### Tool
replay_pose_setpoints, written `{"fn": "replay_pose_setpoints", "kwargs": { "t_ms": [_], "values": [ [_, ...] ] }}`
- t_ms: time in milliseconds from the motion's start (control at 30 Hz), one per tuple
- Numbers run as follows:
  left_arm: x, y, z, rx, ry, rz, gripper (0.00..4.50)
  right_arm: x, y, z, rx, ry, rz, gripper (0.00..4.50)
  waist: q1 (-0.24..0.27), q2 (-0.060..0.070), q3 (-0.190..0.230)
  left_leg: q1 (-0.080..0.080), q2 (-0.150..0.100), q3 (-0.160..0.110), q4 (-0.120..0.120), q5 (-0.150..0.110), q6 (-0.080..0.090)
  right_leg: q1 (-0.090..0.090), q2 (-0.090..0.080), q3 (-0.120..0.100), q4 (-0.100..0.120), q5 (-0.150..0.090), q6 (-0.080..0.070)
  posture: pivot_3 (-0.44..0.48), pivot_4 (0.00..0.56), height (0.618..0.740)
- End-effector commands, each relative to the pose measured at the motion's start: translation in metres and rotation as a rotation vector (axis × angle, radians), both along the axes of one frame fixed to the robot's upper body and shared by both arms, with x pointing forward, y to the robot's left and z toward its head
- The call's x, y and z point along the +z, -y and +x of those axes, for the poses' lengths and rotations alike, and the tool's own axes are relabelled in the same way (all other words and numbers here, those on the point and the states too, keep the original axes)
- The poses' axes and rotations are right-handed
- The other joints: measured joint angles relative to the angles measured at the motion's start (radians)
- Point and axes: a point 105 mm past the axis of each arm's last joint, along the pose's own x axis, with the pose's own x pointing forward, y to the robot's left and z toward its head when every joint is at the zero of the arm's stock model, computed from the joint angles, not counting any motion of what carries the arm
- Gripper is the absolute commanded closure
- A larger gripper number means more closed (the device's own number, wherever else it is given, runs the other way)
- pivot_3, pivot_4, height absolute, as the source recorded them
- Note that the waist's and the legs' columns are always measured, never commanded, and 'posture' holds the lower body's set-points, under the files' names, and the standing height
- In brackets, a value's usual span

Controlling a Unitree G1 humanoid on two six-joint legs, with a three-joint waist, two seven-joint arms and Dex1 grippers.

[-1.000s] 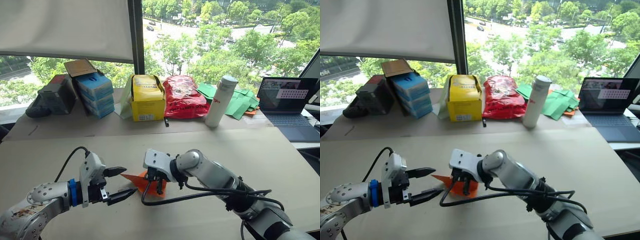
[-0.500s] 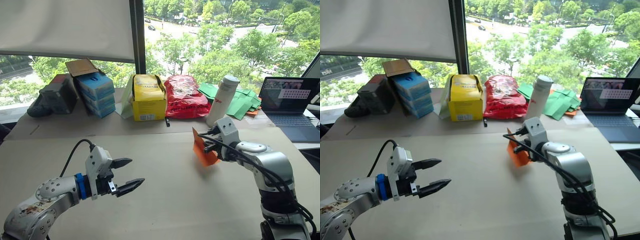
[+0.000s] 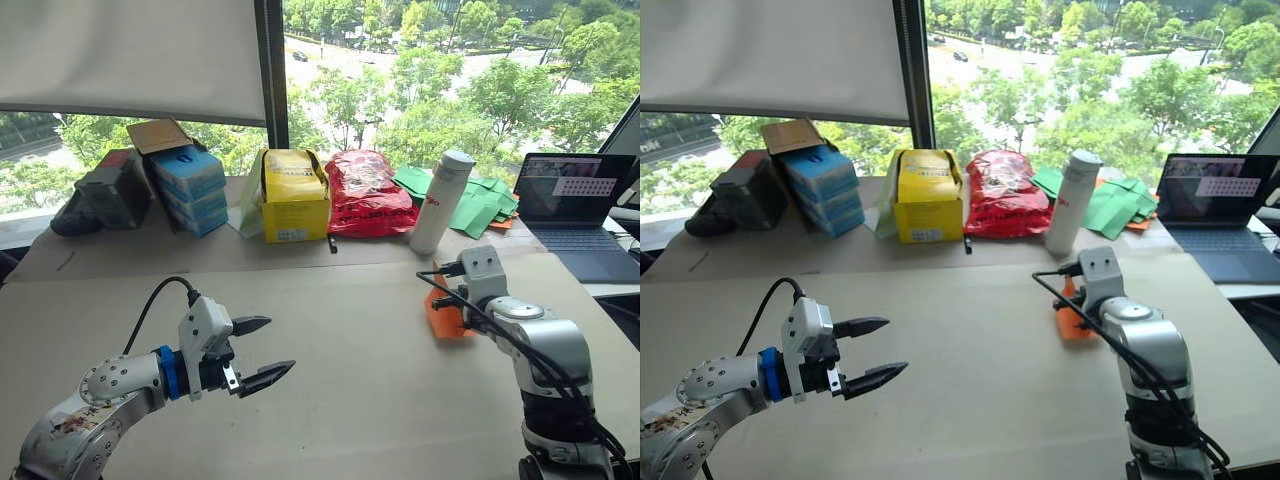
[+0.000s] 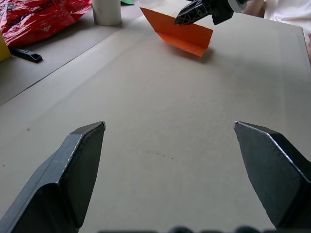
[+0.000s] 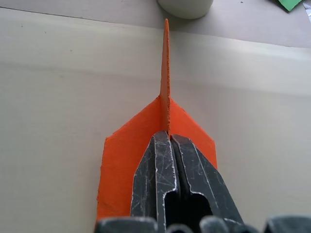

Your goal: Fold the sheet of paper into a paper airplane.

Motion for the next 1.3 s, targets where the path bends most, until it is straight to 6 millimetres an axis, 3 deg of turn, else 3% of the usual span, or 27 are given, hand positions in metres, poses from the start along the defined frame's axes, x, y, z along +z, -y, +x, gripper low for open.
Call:
{"fn": "replay_pose_setpoints", "kwargs": {
  "t_ms": [33, 200, 333, 433, 500, 600, 667, 867, 1033, 1300],
  "values": [
    [0.002, 0.001, 0.0, -0.012, 0.032, 0.001, 0.0, 0.012, 0.003, 0.003, -0.022, 0.067, 0.011, 4.19, -0.001, 0.0, 0.0, 0.0, 0.0, 0.0, 0.0, 0.0, 0.0, 0.0, 0.0, 0.0, 0.0, 0.0, 0.0, 0.0, 0.15, 0.74],
    [0.001, -0.001, 0.001, -0.008, 0.035, 0.002, 0.0, 0.019, 0.005, 0.004, -0.033, 0.103, 0.048, 2.51, 0.0, 0.0, 0.0, 0.0, 0.0, 0.0, 0.0, 0.0, 0.0, 0.0, 0.0, 0.0, 0.0, 0.0, 0.0, 0.0, 0.15, 0.74],
    [0.0, -0.002, 0.001, 0.003, 0.039, -0.009, 0.0, 0.047, 0.002, 0.008, -0.029, 0.227, 0.137, 1.16, 0.0, 0.0, 0.0, 0.0, 0.0, 0.0, 0.0, 0.0, 0.0, 0.0, 0.0, 0.0, 0.0, 0.0, 0.0, 0.0, 0.15, 0.74],
    [0.0, -0.007, 0.005, 0.049, 0.043, -0.037, 0.0, 0.071, -0.01, 0.009, 0.055, 0.344, 0.192, 0.1, -0.001, 0.0, 0.0, 0.0, 0.0, 0.0, 0.0, 0.0, 0.0, 0.0, 0.0, 0.0, 0.0, 0.0, 0.0, 0.0, 0.15, 0.74],
    [0.001, -0.011, 0.009, 0.082, 0.054, -0.054, 0.0, 0.079, -0.019, 0.007, 0.118, 0.393, 0.204, 0.04, -0.002, 0.0, 0.0, 0.0, 0.0, 0.0, 0.0, 0.0, 0.0, 0.0, 0.0, 0.0, 0.0, 0.0, 0.0, 0.0, 0.15, 0.74],
    [0.005, -0.028, 0.023, 0.215, 0.094, -0.104, 0.0, 0.091, -0.055, -0.006, 0.337, 0.51, 0.277, 0.04, -0.002, 0.0, 0.0, 0.0, 0.0, 0.0, 0.0, 0.0, 0.0, 0.0, 0.0, 0.0, 0.0, 0.0, 0.0, 0.0, 0.15, 0.74],
    [0.007, -0.045, 0.032, 0.339, 0.149, -0.117, 0.0, 0.087, -0.071, -0.017, 0.434, 0.548, 0.281, 0.04, -0.002, 0.0, 0.0, 0.001, 0.001, 0.0, 0.0, 0.0, 0.001, 0.001, 0.001, 0.0, 0.0, 0.0, 0.0, 0.0, 0.15, 0.74],
    [0.018, -0.086, 0.048, 0.676, 0.225, -0.267, 0.0, 0.026, -0.084, -0.024, 0.485, 0.469, 0.188, 0.04, 0.005, 0.0, 0.0, 0.001, 0.0, 0.0, 0.001, -0.001, 0.002, 0.002, -0.001, 0.0, -0.001, 0.001, 0.001, 0.0, 0.15, 0.74],
    [0.016, -0.096, 0.048, 0.752, 0.218, -0.314, 0.0, 0.008, -0.091, -0.028, 0.483, 0.484, 0.212, 0.04, 0.005, 0.0, 0.0, 0.001, 0.0, 0.0, 0.001, 0.0, 0.001, 0.002, -0.001, 0.001, 0.0, 0.001, 0.001, 0.0, 0.15, 0.74],
    [0.0, -0.08, 0.041, 0.639, 0.135, -0.255, 0.0, -0.001, -0.098, -0.03, 0.522, 0.485, 0.213, 0.04, 0.001, 0.0, 0.0, 0.002, 0.0, 0.0, 0.001, 0.0, 0.0, 0.002, 0.0, 0.002, 0.001, 0.001, 0.001, 0.0, 0.15, 0.74]
  ]
}}
